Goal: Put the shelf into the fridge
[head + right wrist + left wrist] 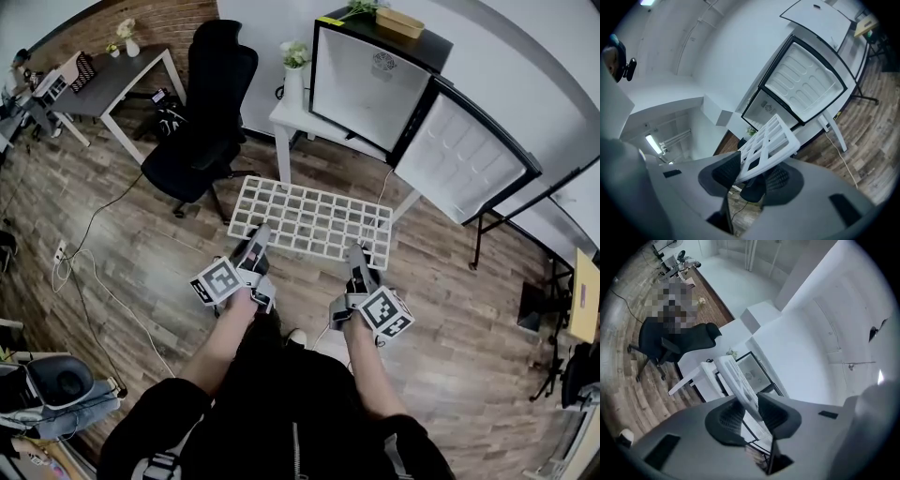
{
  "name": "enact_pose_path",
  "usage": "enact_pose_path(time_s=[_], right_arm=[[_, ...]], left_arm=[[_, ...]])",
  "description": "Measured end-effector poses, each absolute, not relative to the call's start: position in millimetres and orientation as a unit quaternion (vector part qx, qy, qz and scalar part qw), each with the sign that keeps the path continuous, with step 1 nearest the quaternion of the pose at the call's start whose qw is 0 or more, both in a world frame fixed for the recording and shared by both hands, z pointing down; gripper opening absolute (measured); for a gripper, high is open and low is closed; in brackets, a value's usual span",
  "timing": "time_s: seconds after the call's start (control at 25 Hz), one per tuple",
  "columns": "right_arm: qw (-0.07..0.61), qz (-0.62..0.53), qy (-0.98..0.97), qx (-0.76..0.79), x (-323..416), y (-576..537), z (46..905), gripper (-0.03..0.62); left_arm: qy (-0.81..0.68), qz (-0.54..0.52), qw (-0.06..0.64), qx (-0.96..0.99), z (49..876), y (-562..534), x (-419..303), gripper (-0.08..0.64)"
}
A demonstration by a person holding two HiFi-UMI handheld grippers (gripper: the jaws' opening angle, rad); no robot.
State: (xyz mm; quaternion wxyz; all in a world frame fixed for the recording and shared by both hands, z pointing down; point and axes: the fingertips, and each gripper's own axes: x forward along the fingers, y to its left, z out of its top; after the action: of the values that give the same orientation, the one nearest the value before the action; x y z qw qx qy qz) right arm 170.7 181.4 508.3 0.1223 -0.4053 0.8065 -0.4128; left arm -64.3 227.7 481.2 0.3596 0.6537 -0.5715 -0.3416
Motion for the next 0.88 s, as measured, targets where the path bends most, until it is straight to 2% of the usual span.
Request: enact_pose_path(time_s=[0.36, 0.88], right_arm=[[0.137, -0.404, 0.791, -0.439, 167.6, 121.3, 512.2, 0.149], [0.162, -0.400, 0.744, -0.510, 113.2, -10.9, 514.3, 0.150]], left_arm=[[-0.541, -0.336, 0.381, 0.670, 493.8, 147.7, -70.4, 0.097], [-0.479, -0.294, 0.416, 0.714, 492.4, -26.5, -126.6, 0.097]])
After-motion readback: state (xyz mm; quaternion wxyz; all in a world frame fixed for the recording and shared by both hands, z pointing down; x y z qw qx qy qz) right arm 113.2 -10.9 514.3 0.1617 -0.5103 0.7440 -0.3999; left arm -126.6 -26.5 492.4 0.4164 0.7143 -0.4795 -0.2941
